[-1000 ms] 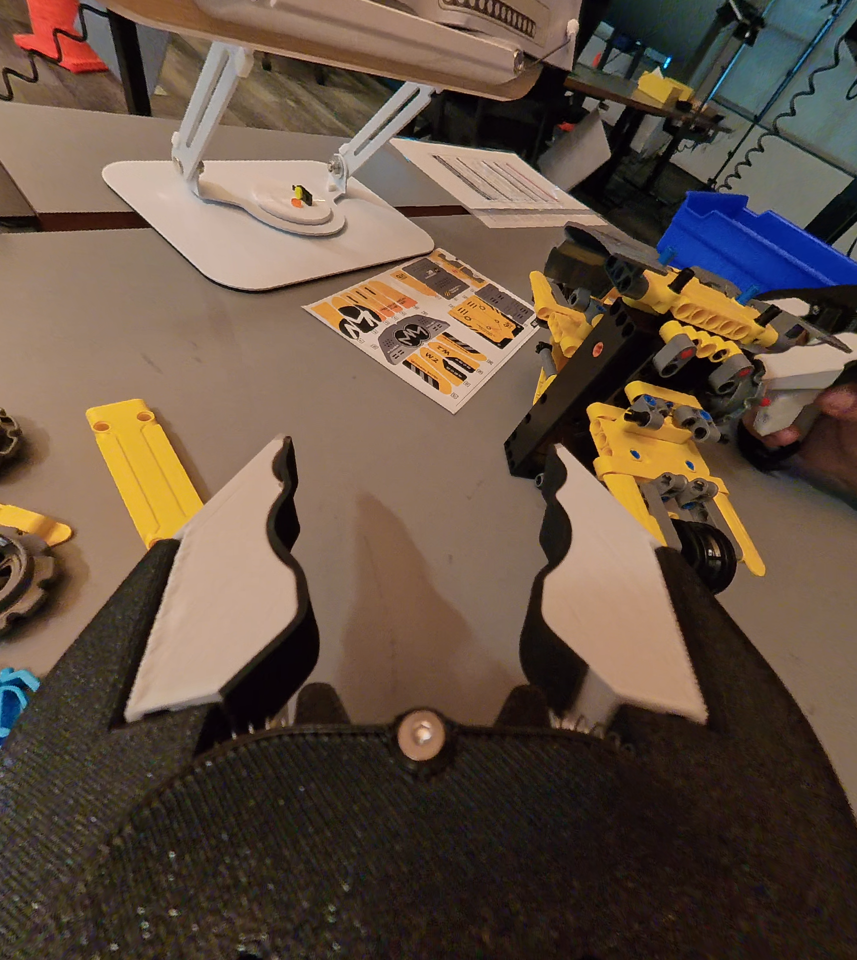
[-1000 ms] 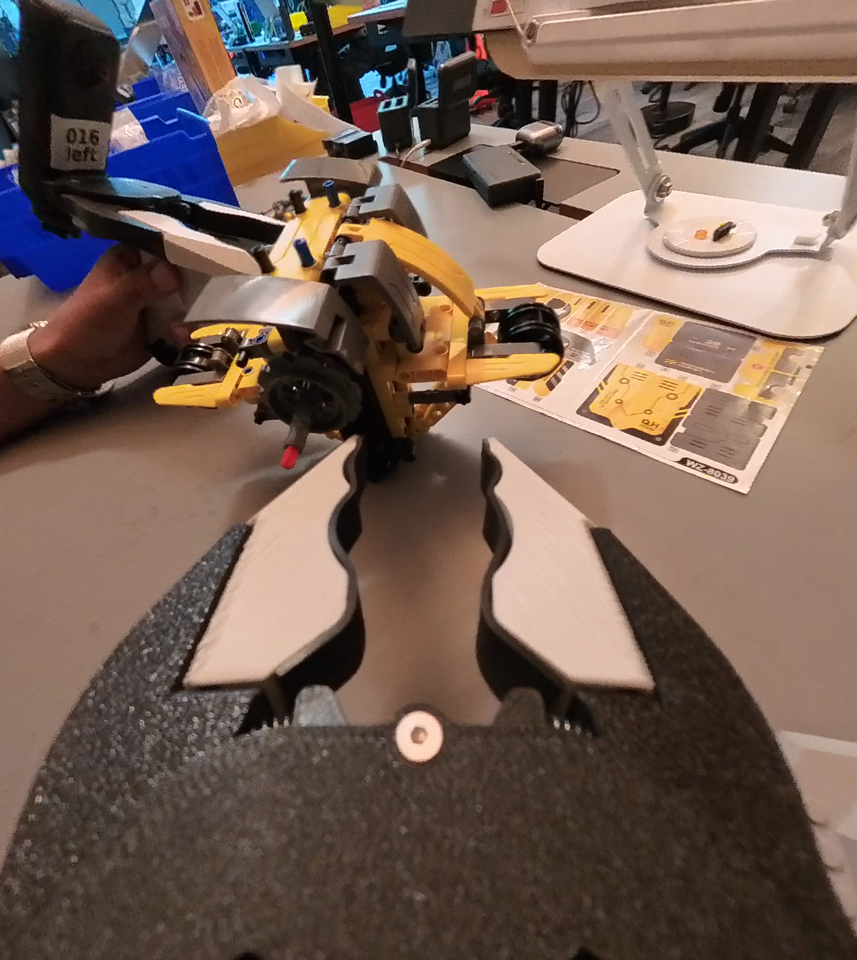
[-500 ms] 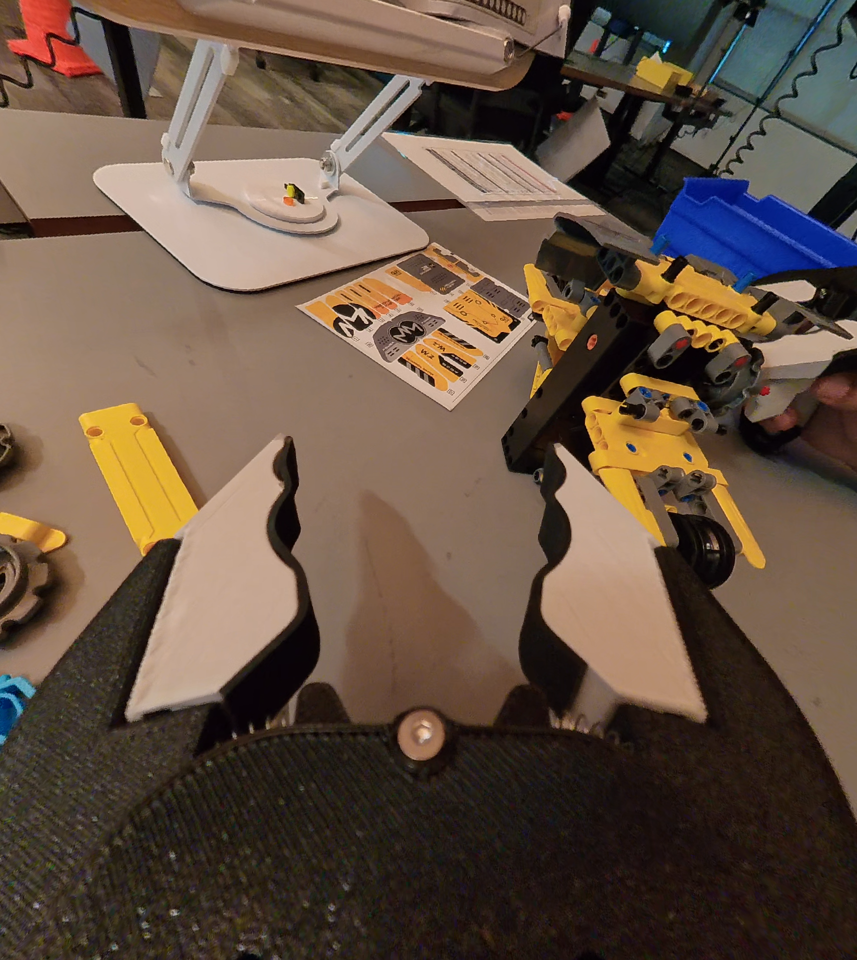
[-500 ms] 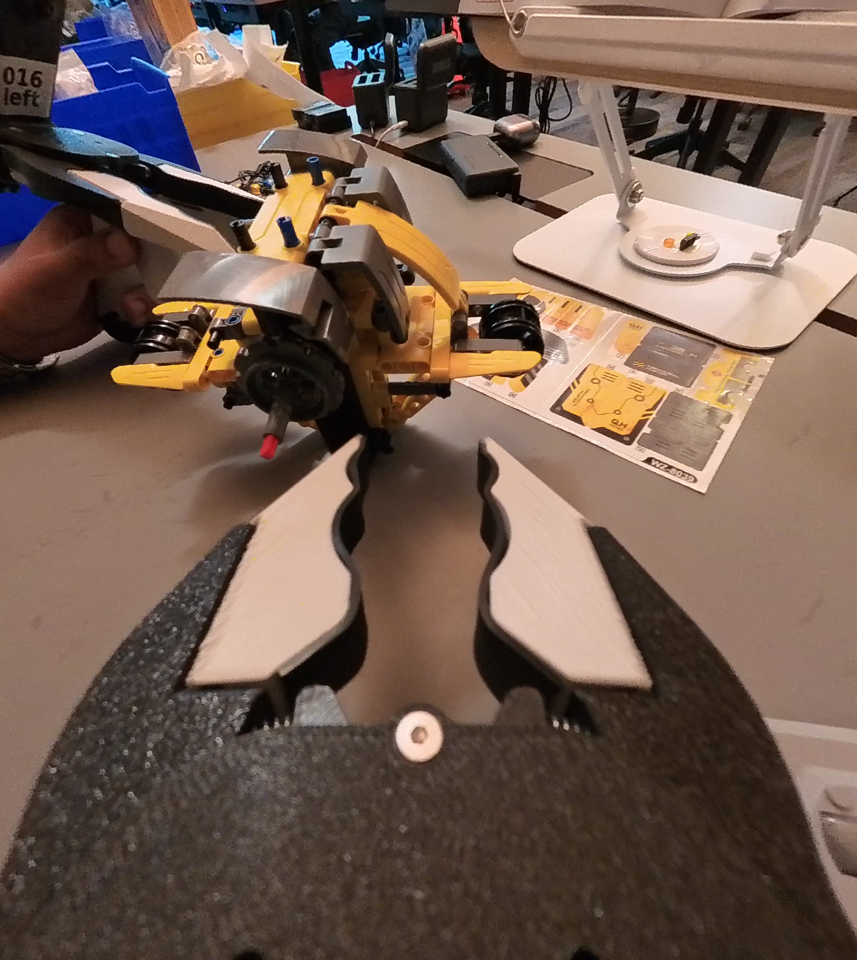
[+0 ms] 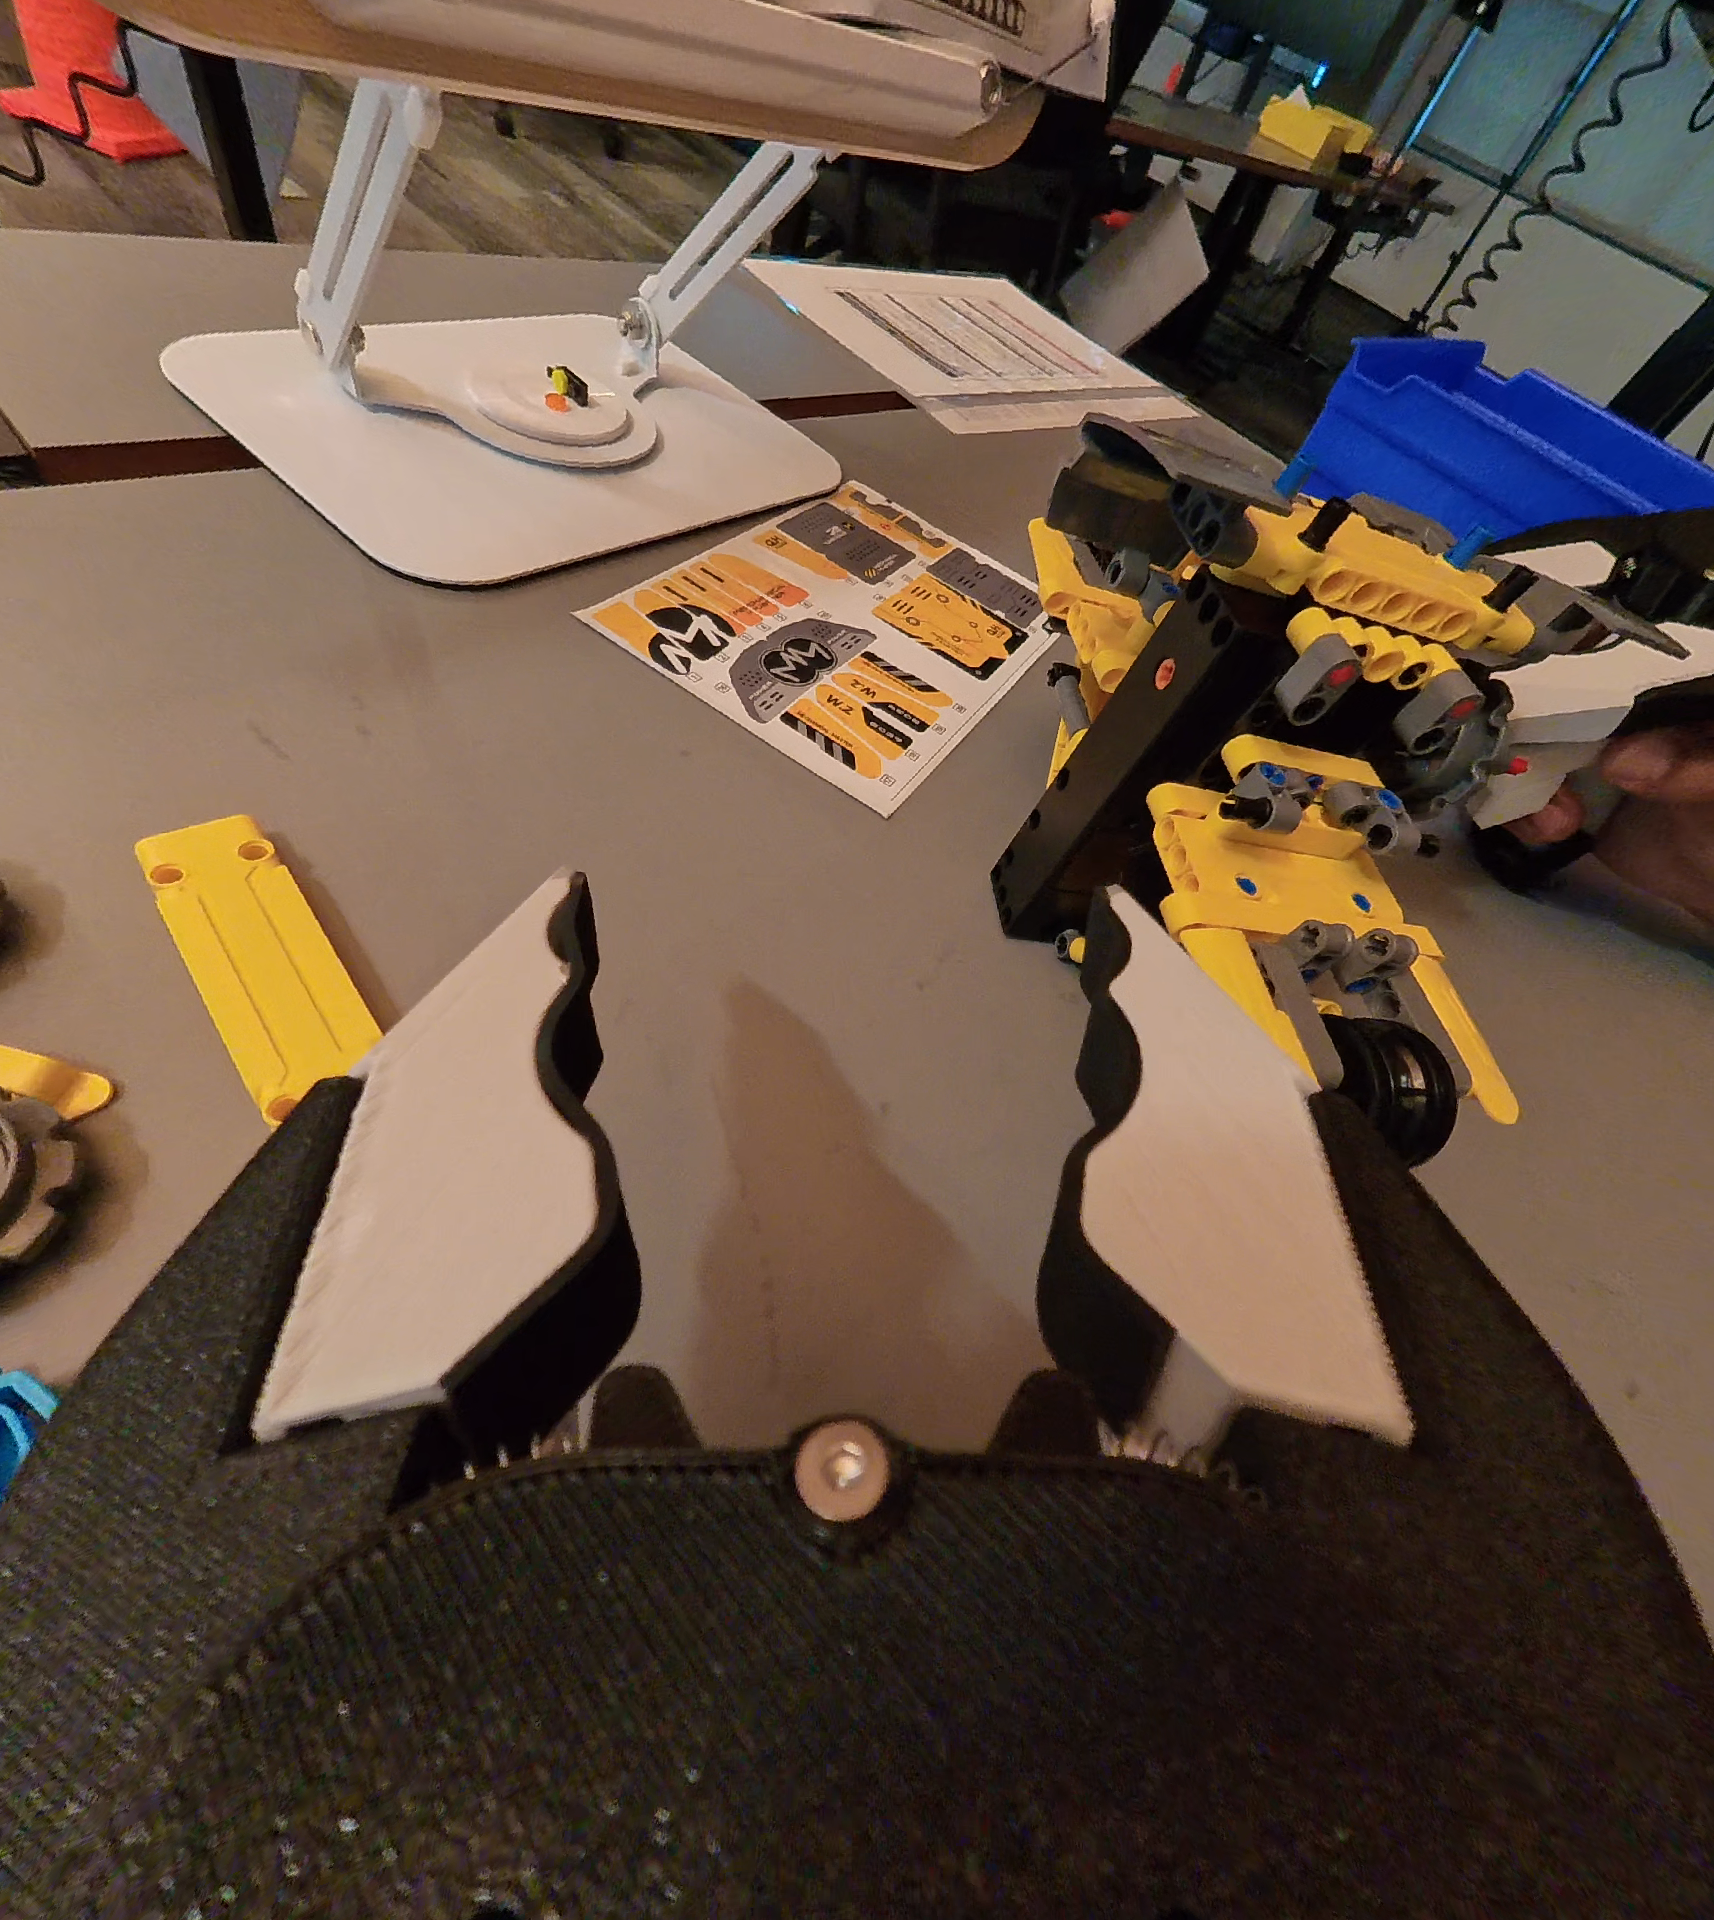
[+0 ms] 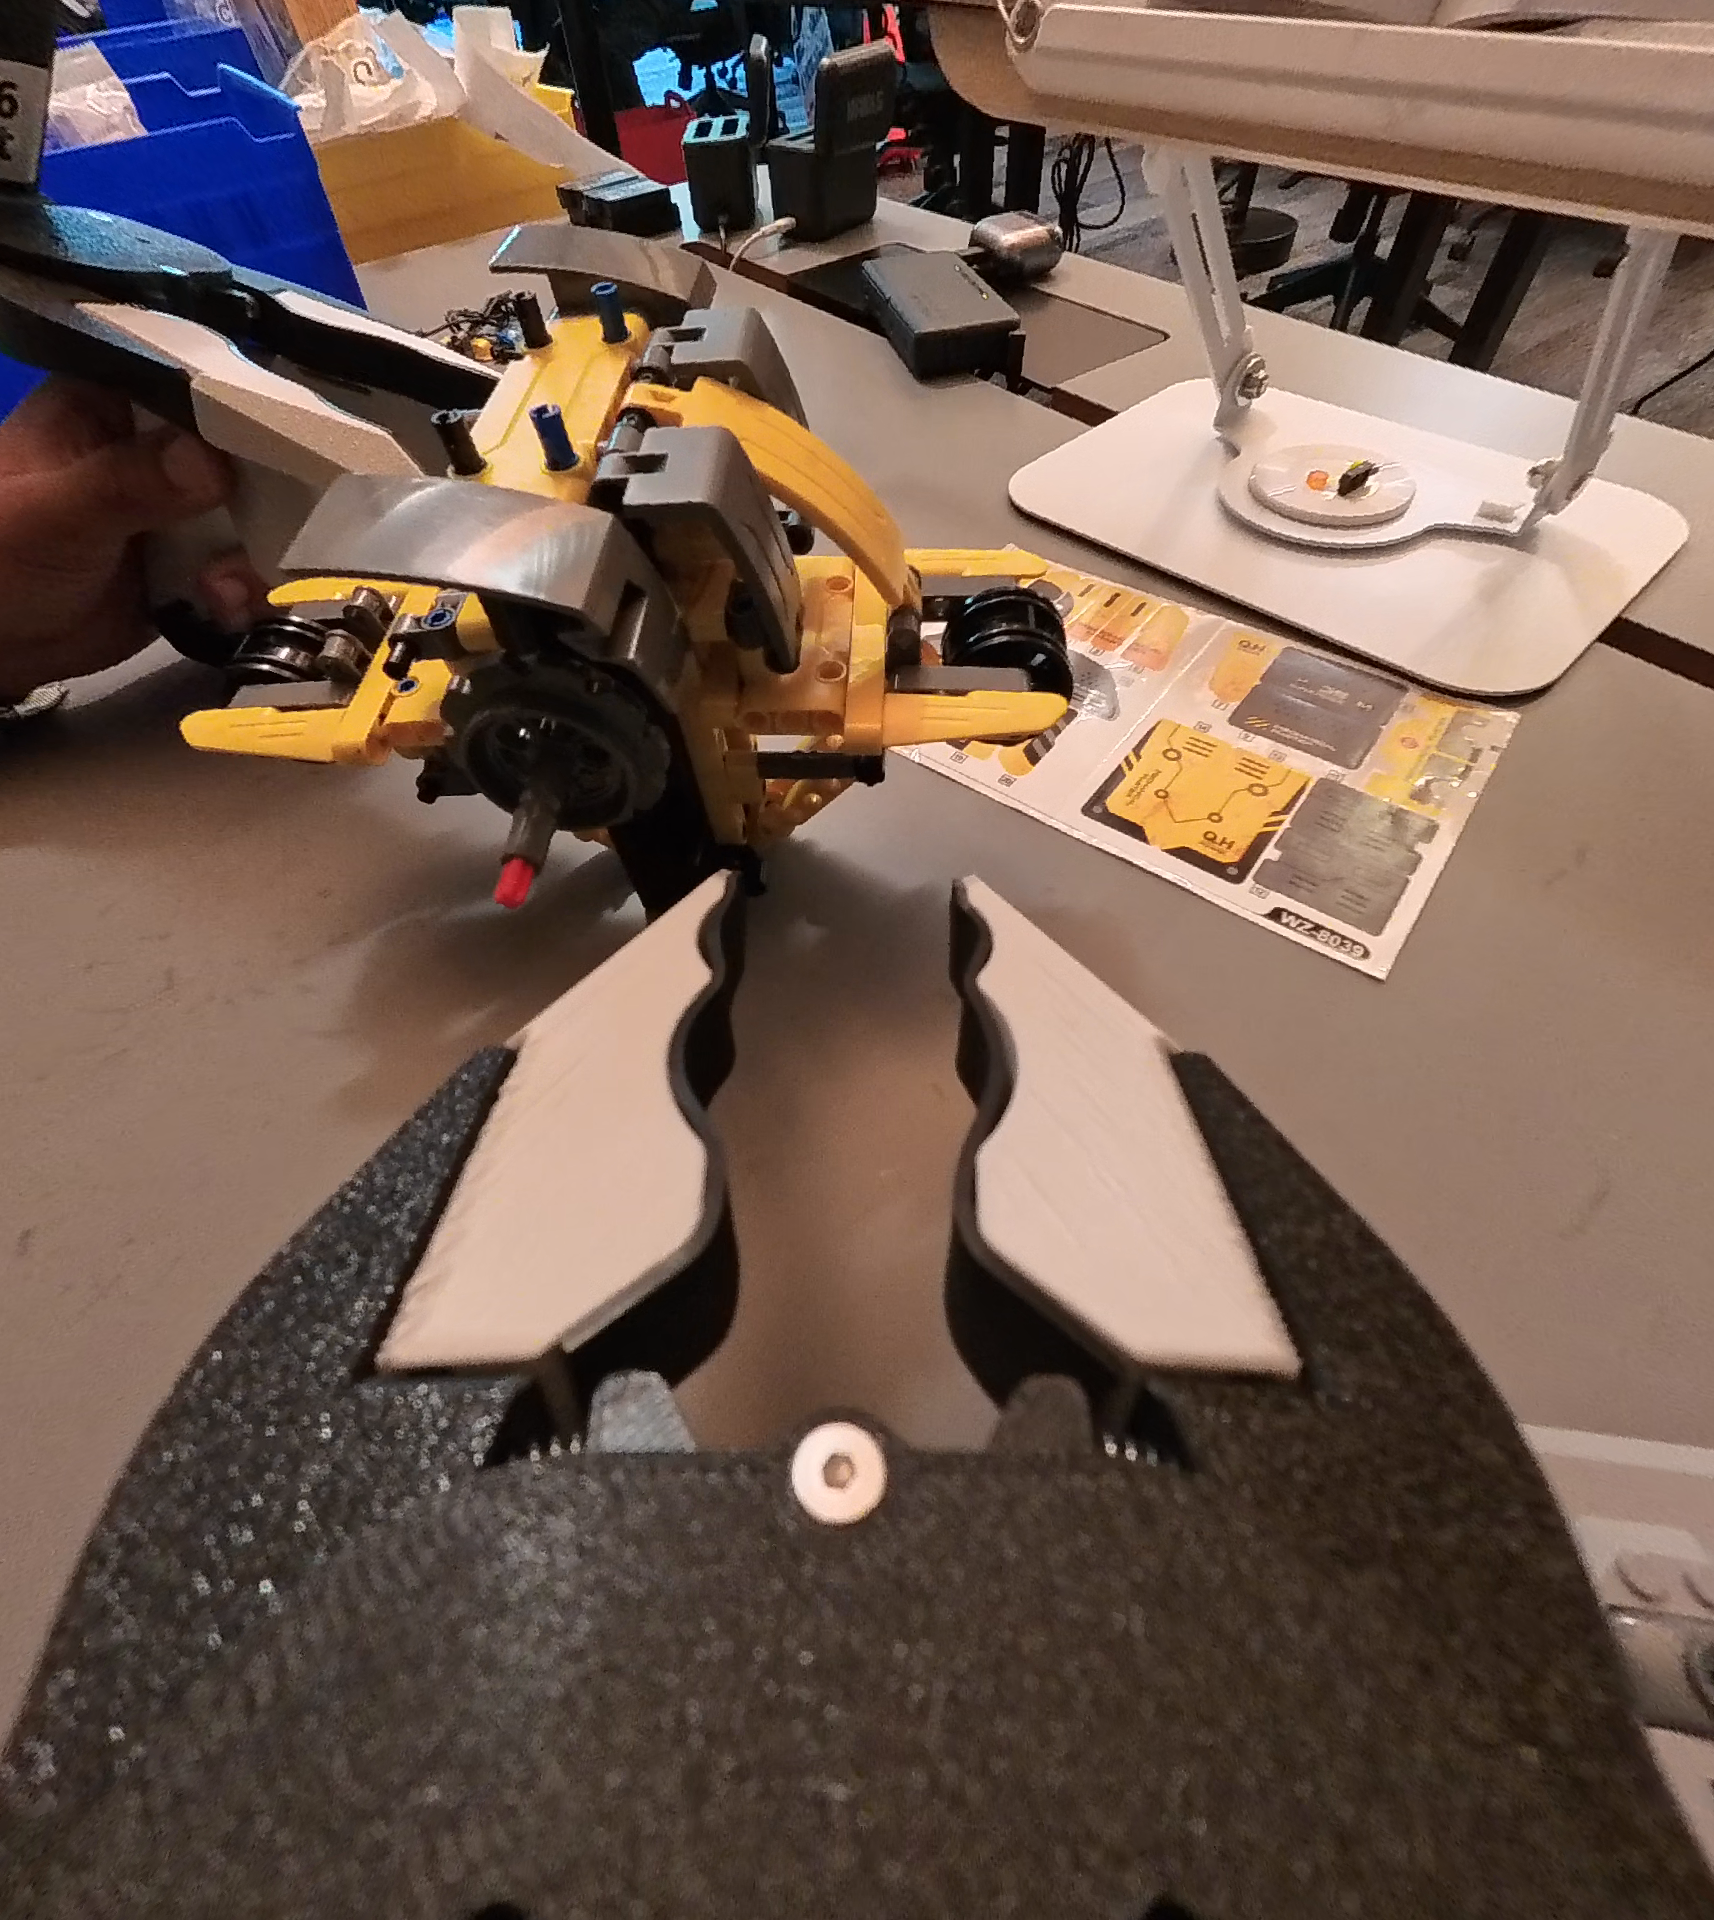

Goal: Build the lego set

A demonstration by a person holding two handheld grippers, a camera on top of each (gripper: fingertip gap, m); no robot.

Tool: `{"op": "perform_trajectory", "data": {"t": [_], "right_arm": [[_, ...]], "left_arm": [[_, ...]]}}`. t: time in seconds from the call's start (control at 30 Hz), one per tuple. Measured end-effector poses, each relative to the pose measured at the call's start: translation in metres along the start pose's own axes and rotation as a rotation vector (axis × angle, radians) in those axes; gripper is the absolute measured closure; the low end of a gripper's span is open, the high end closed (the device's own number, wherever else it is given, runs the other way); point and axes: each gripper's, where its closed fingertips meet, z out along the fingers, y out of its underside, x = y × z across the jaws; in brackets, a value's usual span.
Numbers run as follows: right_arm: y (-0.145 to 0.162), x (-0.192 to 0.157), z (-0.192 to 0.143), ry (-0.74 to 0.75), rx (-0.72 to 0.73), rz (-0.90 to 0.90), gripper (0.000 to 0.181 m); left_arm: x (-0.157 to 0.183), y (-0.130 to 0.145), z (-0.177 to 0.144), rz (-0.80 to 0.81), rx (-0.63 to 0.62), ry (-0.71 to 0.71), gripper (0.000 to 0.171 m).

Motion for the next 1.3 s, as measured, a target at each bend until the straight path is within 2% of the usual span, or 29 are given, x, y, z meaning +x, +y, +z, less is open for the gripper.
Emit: {"op": "perform_trajectory", "data": {"t": [0.53, 0.67, 0.77, 0.83, 0.93, 1.03, 1.1, 1.2, 1.3], "right_arm": [[-0.001, 0.001, -0.001, 0.013, 0.005, -0.008, 0.143], [-0.011, 0.008, -0.007, 0.063, 0.057, -0.024, 0.143], [-0.024, 0.023, -0.017, 0.161, 0.124, -0.055, 0.143], [-0.039, 0.037, -0.024, 0.251, 0.175, -0.076, 0.140], [-0.075, 0.059, -0.030, 0.338, 0.249, -0.080, 0.127], [-0.117, 0.093, -0.029, 0.407, 0.323, -0.006, 0.124], [-0.134, 0.129, -0.027, 0.496, 0.358, 0.085, 0.125], [-0.141, 0.174, -0.018, 0.575, 0.428, 0.272, 0.132], [-0.130, 0.201, 0.000, 0.572, 0.465, 0.448, 0.132]], "left_arm": [[-0.001, -0.003, -0.002, 0.001, 0.024, -0.013, 0.081], [-0.002, -0.010, -0.006, 0.029, 0.061, -0.034, 0.081], [-0.012, -0.025, -0.017, 0.080, 0.122, -0.118, 0.083], [-0.016, -0.046, -0.028, 0.124, 0.193, -0.180, 0.083], [-0.010, -0.096, -0.042, 0.214, 0.295, -0.230, 0.083], [0.005, -0.152, -0.037, 0.340, 0.312, -0.270, 0.073], [0.018, -0.189, -0.022, 0.406, 0.304, -0.282, 0.064], [0.041, -0.239, 0.014, 0.469, 0.317, -0.272, 0.060], [0.053, -0.263, 0.068, 0.502, 0.245, -0.281, 0.054]]}}
